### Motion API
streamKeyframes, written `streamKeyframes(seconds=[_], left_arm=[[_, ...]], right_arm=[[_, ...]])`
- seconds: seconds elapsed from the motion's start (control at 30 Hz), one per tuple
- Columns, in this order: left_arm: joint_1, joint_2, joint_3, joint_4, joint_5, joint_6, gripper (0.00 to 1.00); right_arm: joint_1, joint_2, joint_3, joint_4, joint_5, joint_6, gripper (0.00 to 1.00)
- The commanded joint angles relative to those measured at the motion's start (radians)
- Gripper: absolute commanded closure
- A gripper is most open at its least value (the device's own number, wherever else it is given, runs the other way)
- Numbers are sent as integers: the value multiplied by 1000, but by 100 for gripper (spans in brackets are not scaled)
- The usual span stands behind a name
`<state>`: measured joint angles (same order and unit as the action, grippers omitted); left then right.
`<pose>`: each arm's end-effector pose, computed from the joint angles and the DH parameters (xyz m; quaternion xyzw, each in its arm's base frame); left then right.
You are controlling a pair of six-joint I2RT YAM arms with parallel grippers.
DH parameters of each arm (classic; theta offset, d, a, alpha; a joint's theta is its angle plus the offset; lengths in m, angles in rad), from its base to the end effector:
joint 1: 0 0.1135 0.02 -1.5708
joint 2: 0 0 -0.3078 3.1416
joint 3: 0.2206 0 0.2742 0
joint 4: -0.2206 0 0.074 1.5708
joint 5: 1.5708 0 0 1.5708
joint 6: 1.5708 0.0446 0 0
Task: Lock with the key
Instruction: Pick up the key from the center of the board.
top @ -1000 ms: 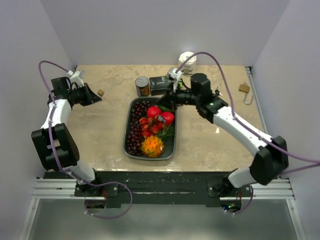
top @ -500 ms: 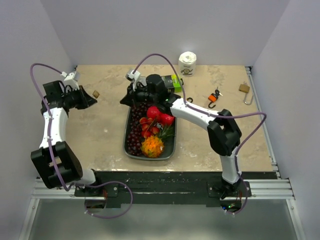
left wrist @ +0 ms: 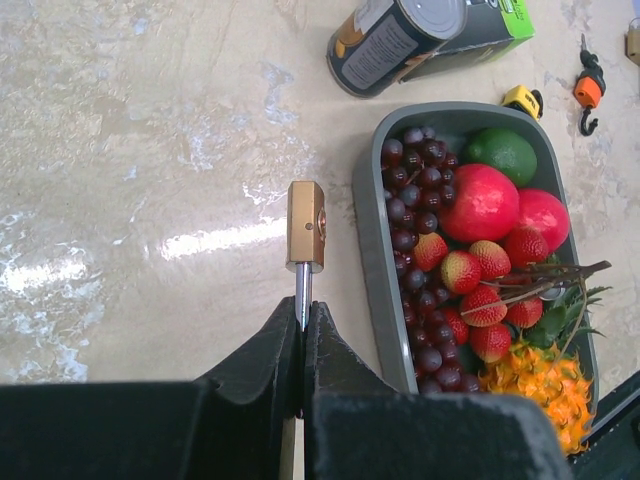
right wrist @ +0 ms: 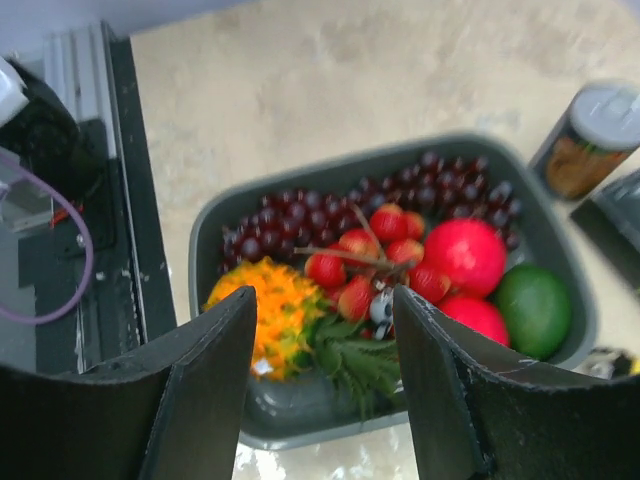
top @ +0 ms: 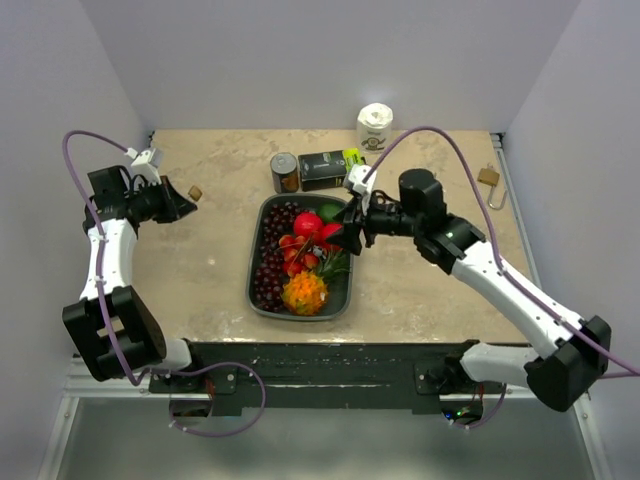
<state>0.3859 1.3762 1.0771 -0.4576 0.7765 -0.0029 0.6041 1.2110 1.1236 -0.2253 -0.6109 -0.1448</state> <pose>0.2997 0.0880 0.3213 -0.0171 0.8629 -0.2715 0.4259 0.2230 0.1850 0.4040 -0.4467 0.6530 0.3645 0.4911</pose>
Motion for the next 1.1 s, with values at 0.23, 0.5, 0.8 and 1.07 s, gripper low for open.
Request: streamKeyframes(seconds=[0.23, 0.5, 0.8, 1.07], left_arm=[[7, -11, 29, 27, 49, 9, 100], [7, -28, 26, 20, 46, 9, 100], [8, -19, 24, 30, 43, 11, 100], [8, -9, 29, 30, 40, 9, 100]], right_arm=[[32, 194, -58, -11, 149, 20, 37], [48, 303, -15, 7, 186, 45, 33], [49, 387, 36, 35, 168, 71, 33], [65, 424, 39, 66, 206, 102, 33]])
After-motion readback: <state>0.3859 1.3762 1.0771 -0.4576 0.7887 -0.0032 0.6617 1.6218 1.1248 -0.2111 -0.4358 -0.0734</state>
